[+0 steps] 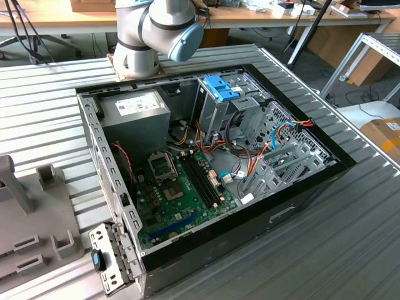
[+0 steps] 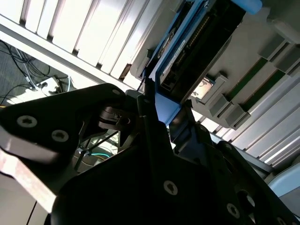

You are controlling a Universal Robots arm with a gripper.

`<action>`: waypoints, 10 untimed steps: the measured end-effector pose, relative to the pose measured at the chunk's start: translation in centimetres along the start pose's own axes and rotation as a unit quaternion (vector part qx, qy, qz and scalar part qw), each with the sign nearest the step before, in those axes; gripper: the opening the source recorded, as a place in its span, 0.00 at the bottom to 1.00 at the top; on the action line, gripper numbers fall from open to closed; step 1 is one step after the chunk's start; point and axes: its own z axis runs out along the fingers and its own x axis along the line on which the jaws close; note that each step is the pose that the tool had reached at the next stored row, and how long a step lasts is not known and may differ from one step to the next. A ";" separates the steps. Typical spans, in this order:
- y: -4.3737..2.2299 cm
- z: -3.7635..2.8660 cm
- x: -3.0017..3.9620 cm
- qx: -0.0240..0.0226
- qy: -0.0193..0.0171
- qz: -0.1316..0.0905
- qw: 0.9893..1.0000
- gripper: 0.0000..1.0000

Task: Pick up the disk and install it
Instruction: 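Pick up the disk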

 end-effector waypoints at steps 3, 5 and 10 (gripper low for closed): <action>0.01 -0.61 0.01 0.000 0.000 0.000 1.000 0.36; 0.01 -0.67 0.01 0.000 0.000 0.000 1.000 0.36; 0.01 -0.70 0.01 0.000 0.000 0.000 1.000 0.36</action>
